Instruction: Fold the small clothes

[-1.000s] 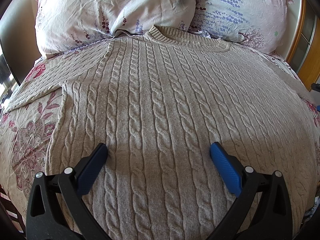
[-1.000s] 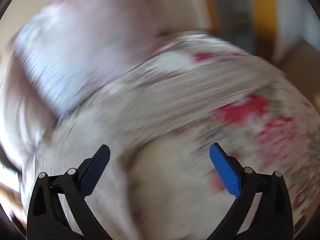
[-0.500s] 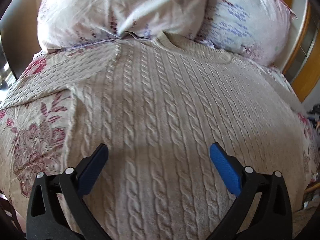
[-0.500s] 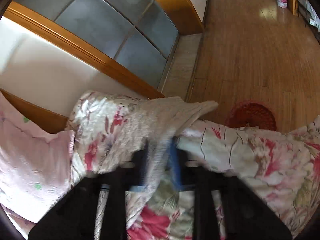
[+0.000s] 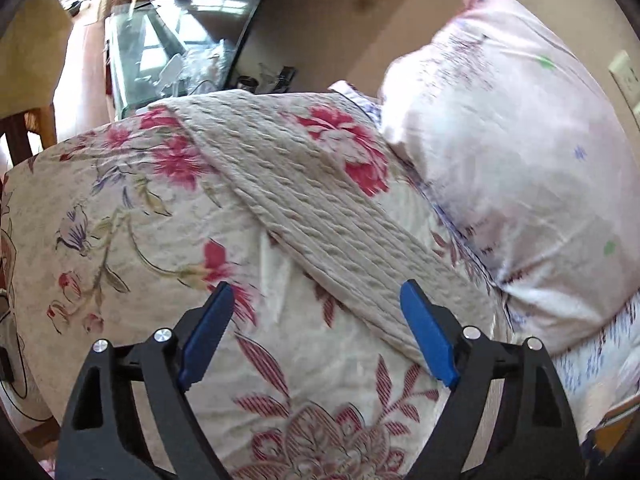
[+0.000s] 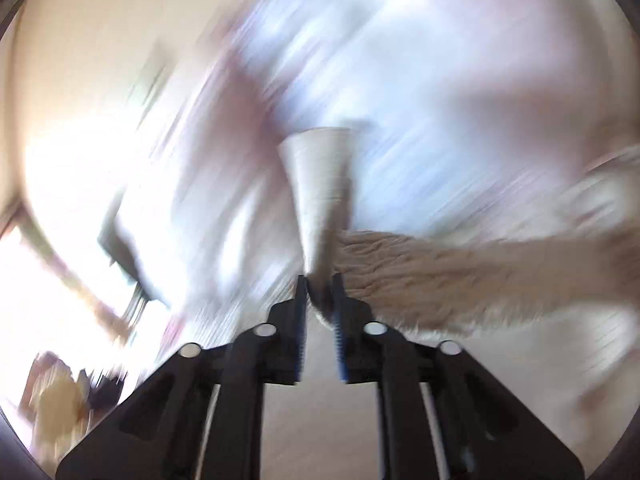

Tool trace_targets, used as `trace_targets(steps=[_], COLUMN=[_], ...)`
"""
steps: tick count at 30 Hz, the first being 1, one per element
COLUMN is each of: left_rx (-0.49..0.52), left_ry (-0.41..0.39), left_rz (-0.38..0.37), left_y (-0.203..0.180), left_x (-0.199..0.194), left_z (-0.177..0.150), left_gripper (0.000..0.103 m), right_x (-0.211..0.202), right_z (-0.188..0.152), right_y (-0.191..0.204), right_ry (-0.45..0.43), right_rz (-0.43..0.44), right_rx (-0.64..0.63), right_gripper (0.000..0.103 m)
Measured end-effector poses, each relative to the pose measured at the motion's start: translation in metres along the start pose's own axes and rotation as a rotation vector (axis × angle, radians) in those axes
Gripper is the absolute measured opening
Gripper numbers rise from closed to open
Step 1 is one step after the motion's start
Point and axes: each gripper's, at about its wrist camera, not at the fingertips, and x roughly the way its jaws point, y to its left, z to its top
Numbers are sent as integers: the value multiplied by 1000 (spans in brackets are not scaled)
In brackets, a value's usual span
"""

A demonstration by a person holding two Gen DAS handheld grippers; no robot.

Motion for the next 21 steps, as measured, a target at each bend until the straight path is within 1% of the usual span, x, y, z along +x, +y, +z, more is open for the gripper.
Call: trace_targets(steps=[1, 2, 4, 5, 6, 7, 9, 12, 14, 17, 18, 19, 21], left_rx=[-26, -48, -84, -109, -132, -157, -213, -308, -388, -472, -479, -480, -468], left_ry=[2, 3, 7, 9, 7, 1, 0, -6, -12, -13, -8, -4, -6], left_rz=[5, 17, 16, 11, -2, -18, -39, -71, -89, -108, -104, -95, -67], left_y=[7, 13, 23, 27, 31, 36, 43, 54, 66, 81, 82, 82, 82], left_x=[3, 6, 13, 17, 19, 20, 24, 32, 37, 42, 44, 46, 49], left_z=[6, 11, 21, 27, 32, 38, 50, 67, 77, 90, 93, 97, 107], left_gripper=[80, 80, 80, 79, 79, 79, 78, 71, 59, 50, 48, 43, 32], right_x=[29, 48, 56, 49, 46, 41, 30, 15, 3, 0, 1, -2, -3], right_z=[-24, -47, -67, -76, -77, -76, -63, -54, -60, -69, -73, -76, -80], right_y=[25, 43, 52, 54, 52, 47, 24, 4, -8, -17, -17, -18, -18], right_ry=[125, 227, 294, 313, 321, 315, 292, 262, 251, 261, 266, 273, 278], right_rz=[32, 52, 80, 79, 66, 43, -7, -60, -90, -111, -115, -120, -123], right_rx=[-42, -59, -52, -52, -55, -57, -26, 29, 58, 79, 82, 84, 85], right_gripper=[35, 40, 50, 54, 61, 64, 66, 70, 71, 72, 72, 72, 72])
